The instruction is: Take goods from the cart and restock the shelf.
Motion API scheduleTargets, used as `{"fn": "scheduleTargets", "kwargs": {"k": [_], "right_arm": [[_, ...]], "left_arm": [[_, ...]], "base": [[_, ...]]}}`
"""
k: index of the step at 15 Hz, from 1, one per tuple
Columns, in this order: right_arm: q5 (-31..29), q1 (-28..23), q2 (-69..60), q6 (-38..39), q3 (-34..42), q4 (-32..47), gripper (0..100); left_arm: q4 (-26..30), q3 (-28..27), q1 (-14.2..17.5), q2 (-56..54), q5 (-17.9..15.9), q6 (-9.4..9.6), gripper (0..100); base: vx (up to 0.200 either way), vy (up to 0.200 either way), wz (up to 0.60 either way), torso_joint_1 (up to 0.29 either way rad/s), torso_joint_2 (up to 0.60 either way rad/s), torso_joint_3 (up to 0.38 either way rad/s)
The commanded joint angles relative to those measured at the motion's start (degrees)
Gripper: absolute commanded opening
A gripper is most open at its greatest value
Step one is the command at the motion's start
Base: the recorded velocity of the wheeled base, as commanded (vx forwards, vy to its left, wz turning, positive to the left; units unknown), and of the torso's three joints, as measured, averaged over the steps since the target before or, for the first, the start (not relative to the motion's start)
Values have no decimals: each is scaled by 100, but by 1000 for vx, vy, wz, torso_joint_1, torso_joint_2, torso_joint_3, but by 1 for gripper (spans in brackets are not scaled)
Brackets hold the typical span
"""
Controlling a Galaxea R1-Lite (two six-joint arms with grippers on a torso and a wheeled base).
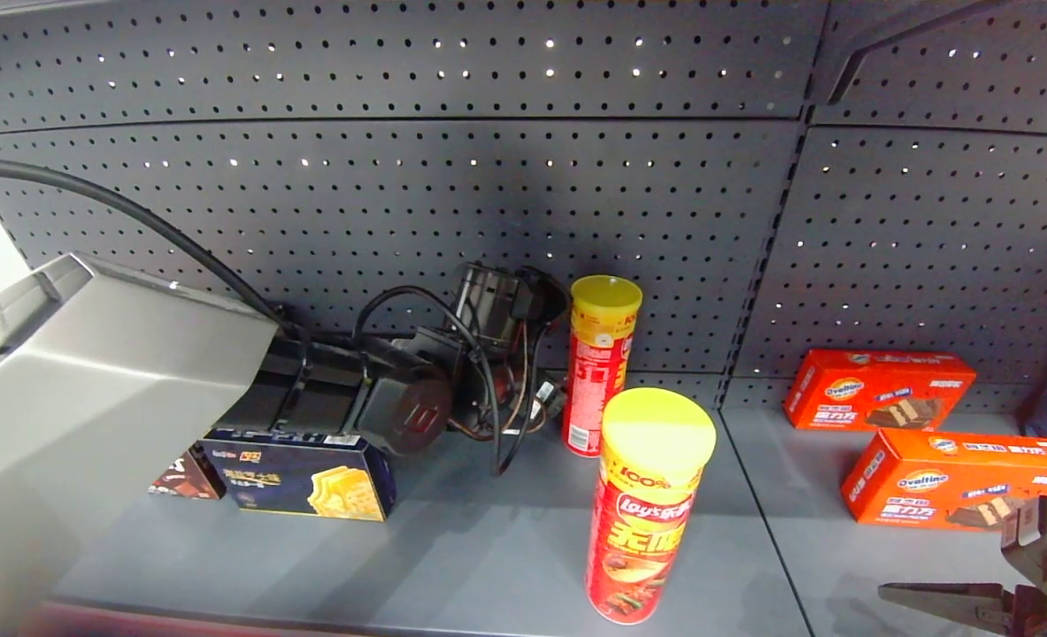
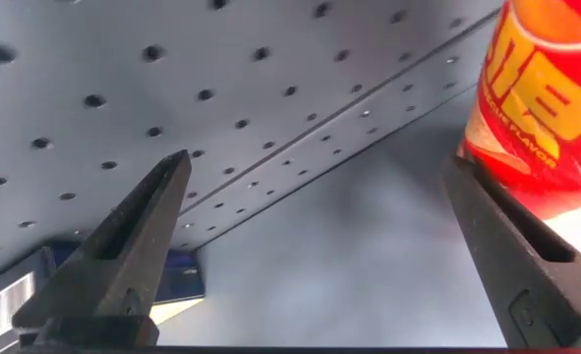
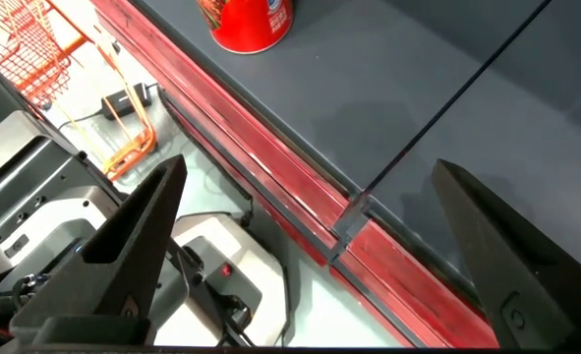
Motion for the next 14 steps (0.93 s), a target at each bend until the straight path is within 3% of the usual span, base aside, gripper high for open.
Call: {"fn": "scheduleTargets", "kwargs": {"k": [1, 14], "right_arm": [[2, 3, -4, -1, -4, -1, 100], [2, 3, 5, -1, -13, -1, 100]], "left_arm": [[-6, 3, -43, 16, 4, -1, 100], [-50, 30, -86, 60, 13, -36, 100]], "base": [[0, 0, 0, 0, 0, 0], [0, 0, 0, 0, 0, 0]]}}
